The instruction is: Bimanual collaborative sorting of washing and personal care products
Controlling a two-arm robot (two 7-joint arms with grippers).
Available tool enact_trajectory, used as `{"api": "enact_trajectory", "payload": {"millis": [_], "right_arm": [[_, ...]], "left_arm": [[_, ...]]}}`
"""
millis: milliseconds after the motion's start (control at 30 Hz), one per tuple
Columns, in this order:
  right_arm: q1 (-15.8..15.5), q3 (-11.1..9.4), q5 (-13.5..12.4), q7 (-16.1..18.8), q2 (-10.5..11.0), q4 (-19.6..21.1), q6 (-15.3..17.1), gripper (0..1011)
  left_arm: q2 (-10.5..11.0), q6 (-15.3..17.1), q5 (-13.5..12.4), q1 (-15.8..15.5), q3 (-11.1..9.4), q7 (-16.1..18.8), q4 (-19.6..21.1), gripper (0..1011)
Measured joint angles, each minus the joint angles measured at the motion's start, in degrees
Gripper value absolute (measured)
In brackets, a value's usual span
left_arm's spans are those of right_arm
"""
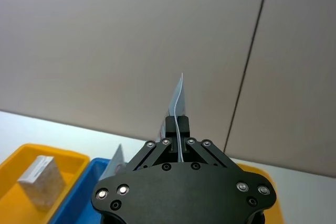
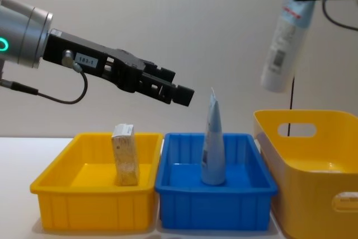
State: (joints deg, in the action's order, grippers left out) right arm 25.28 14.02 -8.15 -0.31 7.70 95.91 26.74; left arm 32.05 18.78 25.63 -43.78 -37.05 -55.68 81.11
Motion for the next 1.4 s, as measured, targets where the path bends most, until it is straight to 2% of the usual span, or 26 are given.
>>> {"api": "enact_trajectory", "payload": {"millis": [300,933,1067,1100,1200,1400], "right_arm": [[0.63,-2.36,0.90,-0.76,0.91,-1.72,-0.66,0],[1.26,-3.65,1.17,2.18,2.50,-6.58,0.45,3],[1.42,-3.73,1.15,2.68,2.65,-7.26,0.56,77],[1.44,-3.74,1.14,2.75,2.66,-7.39,0.58,141],[1.51,-3.77,1.12,3.04,2.74,-7.77,0.64,196],[1.63,-3.82,1.06,3.47,2.86,-8.38,0.72,394]], "left_arm": [[0.00,0.00,0.00,0.00,0.00,0.00,0.00,1001],[0.00,0.00,0.00,0.00,0.00,0.00,0.00,1001],[0.00,0.00,0.00,0.00,0.00,0.00,0.00,1001],[0.00,0.00,0.00,0.00,0.00,0.00,0.00,1001],[0.00,0.00,0.00,0.00,0.00,0.00,0.00,1001],[0.00,0.00,0.00,0.00,0.00,0.00,0.00,1001]]}}
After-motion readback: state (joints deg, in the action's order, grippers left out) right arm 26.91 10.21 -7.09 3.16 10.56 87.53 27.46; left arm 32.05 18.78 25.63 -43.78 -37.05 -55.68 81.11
